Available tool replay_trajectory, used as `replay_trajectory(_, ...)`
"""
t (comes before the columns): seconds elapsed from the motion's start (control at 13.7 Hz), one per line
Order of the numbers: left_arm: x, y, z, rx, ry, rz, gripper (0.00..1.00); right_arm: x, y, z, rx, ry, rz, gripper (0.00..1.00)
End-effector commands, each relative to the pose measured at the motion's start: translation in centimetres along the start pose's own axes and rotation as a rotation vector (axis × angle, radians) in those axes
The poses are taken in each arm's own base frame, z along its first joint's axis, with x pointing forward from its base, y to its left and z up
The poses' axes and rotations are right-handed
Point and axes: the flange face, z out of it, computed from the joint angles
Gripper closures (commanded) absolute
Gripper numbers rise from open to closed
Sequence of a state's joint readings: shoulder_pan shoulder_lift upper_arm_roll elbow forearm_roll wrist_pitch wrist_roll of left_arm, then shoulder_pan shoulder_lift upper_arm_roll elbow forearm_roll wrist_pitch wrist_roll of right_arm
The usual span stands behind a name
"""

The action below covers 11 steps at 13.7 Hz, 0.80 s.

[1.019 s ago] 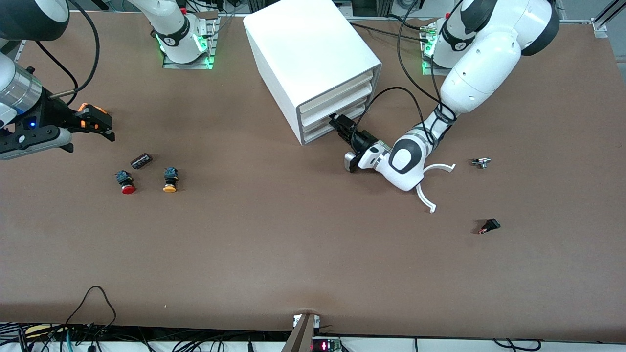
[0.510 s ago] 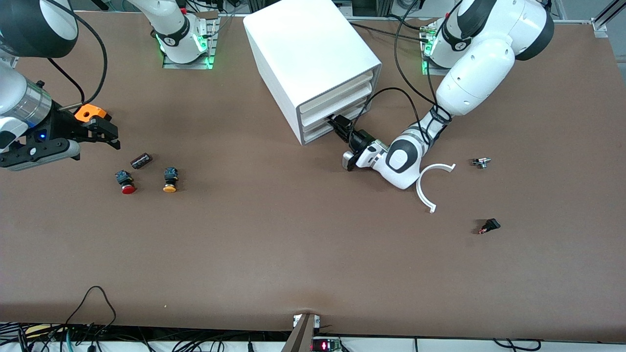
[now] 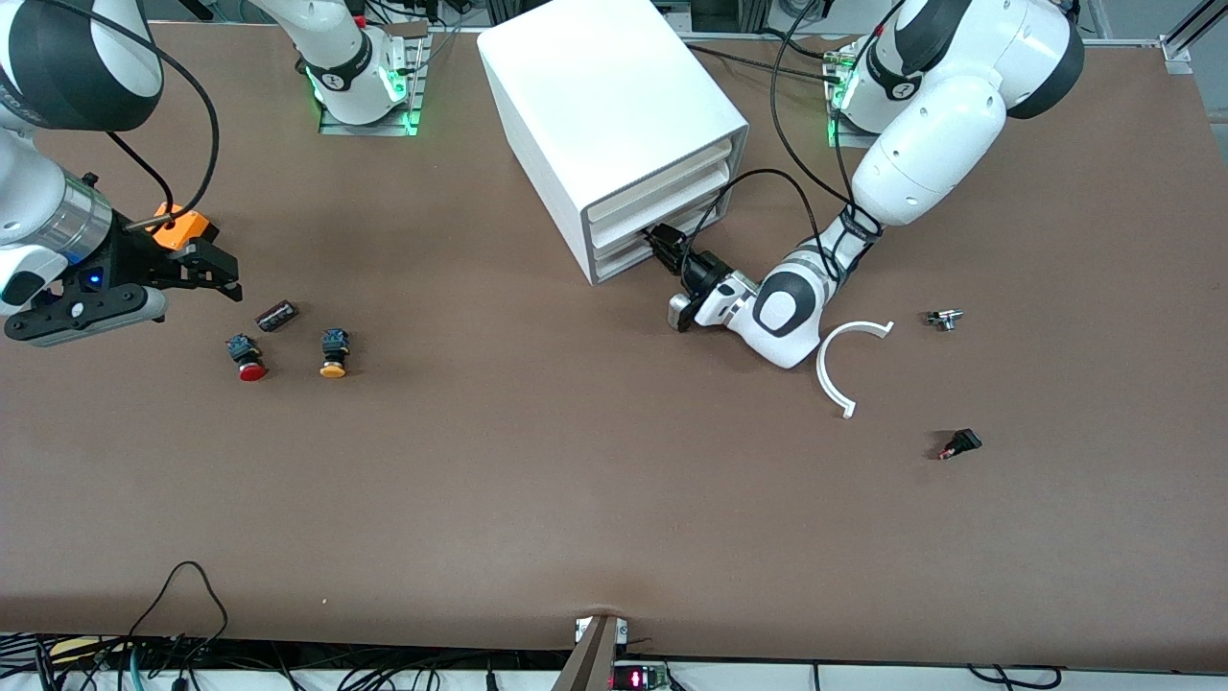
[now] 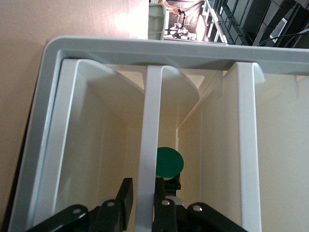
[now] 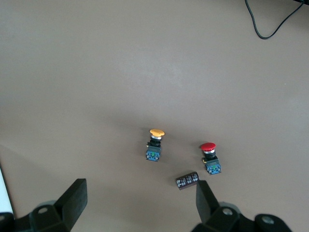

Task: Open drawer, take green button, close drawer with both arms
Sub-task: 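Pull the drawer open with the left gripper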

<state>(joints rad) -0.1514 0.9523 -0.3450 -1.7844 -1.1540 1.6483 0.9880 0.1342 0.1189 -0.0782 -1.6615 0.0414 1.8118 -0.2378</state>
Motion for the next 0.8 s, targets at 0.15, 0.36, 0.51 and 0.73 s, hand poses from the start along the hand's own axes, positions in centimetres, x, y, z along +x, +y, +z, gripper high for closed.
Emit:
replay_trajectory(0.15, 0.3, 0.8, -0.7, -0.024, 0.044, -0.001, 0.88, 0.6, 0.3, -0.1, -0.018, 0.006, -0.008, 0.0)
replay_trajectory(0.36, 0.4, 0.9, -2.0, -0.022, 0.072, -0.007, 0.91, 0.8, 0.0, 0.4, -0.015, -0.003, -0.012, 0.0)
replay_trajectory(0.51, 0.4, 1.0, -3.3, -0.021, 0.094, -0.016, 0.92, 1.1, -0.1, 1.5, -0.009, -0.025, -0.016, 0.0)
replay_trajectory(0.73, 0.5, 1.3, -5.7, -0.019, 0.135, -0.019, 0.92, 1.1, -0.4, 2.1, -0.001, -0.041, -0.022, 0.0)
